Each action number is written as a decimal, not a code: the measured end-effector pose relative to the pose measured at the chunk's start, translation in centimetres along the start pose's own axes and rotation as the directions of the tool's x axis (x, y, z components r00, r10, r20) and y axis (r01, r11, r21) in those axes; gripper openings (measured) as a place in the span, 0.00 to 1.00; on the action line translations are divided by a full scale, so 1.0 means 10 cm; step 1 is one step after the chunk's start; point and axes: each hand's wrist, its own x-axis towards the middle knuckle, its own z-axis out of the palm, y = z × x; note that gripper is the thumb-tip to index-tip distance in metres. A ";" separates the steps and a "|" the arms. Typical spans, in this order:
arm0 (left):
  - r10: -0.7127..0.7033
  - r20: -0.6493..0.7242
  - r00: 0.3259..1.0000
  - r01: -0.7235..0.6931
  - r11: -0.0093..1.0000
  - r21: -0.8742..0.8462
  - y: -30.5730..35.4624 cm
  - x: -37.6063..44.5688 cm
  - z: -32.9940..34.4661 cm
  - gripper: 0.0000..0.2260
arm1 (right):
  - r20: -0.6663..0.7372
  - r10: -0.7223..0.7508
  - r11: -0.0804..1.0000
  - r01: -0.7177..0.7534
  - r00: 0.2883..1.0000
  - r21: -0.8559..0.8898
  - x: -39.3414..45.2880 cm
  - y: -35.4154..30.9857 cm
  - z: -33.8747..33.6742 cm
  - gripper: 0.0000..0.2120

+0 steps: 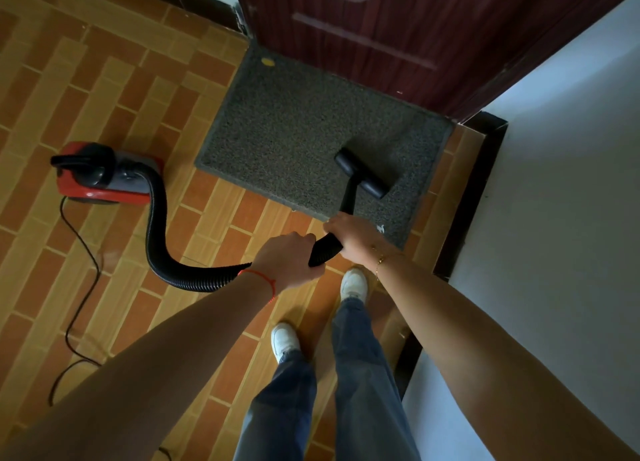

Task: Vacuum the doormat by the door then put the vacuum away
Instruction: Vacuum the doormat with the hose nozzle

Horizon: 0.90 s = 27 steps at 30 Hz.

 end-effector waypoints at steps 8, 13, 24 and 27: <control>0.001 -0.034 0.999 -0.002 0.999 -0.049 0.47 0.74 -0.42 0.12 | -0.004 -0.012 1.000 0.012 1.000 -0.003 0.21 0.90 -0.43 0.08; -0.011 -0.060 0.998 0.005 0.995 -0.095 0.70 1.19 -0.61 0.12 | -0.019 0.012 1.000 -0.012 1.000 0.009 0.32 1.39 -0.67 0.10; 0.006 -0.129 0.992 -0.017 0.996 -0.084 0.97 1.78 -0.85 0.13 | 0.020 0.005 1.000 -0.005 1.000 0.003 0.51 2.00 -1.03 0.10; 0.008 -0.134 0.991 -0.020 0.995 -0.093 1.00 1.83 -0.87 0.13 | 0.024 0.006 1.000 -0.006 1.000 -0.002 0.52 2.04 -1.08 0.10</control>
